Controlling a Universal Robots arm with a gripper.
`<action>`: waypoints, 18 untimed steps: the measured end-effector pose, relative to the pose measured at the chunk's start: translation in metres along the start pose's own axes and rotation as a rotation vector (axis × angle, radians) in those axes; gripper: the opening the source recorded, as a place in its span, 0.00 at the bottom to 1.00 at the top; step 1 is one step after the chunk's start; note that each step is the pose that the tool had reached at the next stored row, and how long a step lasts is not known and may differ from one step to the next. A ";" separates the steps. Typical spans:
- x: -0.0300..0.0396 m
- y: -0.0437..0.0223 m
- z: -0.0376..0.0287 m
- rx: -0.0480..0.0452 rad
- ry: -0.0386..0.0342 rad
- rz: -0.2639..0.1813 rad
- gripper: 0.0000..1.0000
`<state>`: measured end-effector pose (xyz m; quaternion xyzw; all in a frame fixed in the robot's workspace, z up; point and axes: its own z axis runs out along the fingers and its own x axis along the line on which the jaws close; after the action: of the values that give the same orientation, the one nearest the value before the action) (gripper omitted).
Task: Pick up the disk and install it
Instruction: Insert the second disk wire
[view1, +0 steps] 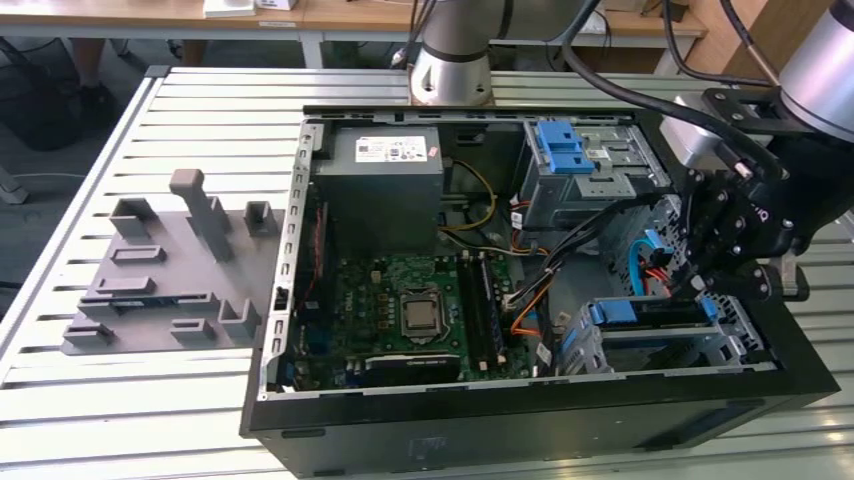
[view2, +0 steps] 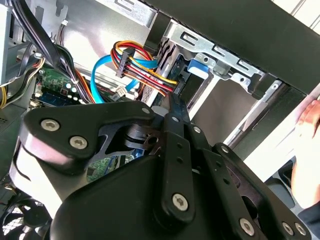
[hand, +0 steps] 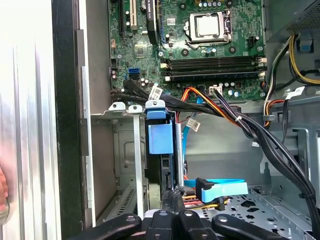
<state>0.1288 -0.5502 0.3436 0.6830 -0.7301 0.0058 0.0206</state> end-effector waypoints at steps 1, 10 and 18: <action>0.0000 0.0000 -0.0001 0.0000 0.0000 0.000 0.11; 0.0001 0.0030 -0.0001 0.0015 -0.0001 0.000 0.11; 0.0005 0.0051 -0.0052 0.0028 -0.0002 0.000 0.11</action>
<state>0.1238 -0.5502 0.3489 0.6830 -0.7301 0.0067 0.0196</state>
